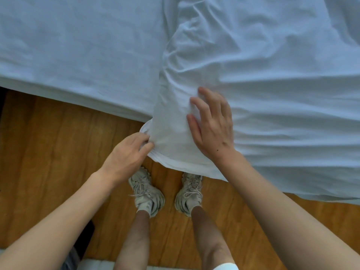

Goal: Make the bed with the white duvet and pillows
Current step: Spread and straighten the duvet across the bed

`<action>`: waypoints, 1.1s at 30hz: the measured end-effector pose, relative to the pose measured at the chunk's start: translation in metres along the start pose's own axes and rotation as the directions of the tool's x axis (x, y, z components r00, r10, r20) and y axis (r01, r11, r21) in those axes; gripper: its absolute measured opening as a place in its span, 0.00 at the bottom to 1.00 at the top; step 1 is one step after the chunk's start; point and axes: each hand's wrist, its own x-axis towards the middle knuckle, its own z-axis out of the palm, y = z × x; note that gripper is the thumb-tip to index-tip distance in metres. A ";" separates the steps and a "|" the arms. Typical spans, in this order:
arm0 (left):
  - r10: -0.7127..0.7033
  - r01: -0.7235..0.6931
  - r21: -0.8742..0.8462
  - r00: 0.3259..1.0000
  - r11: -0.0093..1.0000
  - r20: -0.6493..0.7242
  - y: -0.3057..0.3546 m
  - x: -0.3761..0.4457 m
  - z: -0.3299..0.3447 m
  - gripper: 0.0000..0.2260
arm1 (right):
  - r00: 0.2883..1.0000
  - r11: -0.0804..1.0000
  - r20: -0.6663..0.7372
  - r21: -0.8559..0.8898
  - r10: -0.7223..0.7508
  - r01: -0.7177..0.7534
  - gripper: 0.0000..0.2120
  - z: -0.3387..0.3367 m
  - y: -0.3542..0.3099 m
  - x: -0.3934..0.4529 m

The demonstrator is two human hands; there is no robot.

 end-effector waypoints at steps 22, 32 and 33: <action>-0.508 0.258 -0.613 0.816 0.747 -0.276 0.107 -0.045 -0.029 0.07 | 0.992 0.963 0.047 0.250 -0.114 0.099 0.19 -0.020 -0.084 -0.115; -0.319 0.217 -0.302 0.882 0.928 -0.346 0.064 0.014 -0.018 0.03 | 0.992 0.944 -0.003 0.306 -0.128 0.123 0.19 -0.037 -0.084 -0.113; -0.337 0.233 -0.316 0.881 0.920 -0.332 0.063 0.012 -0.020 0.04 | 0.991 0.944 -0.005 0.304 -0.135 0.130 0.19 -0.037 -0.084 -0.111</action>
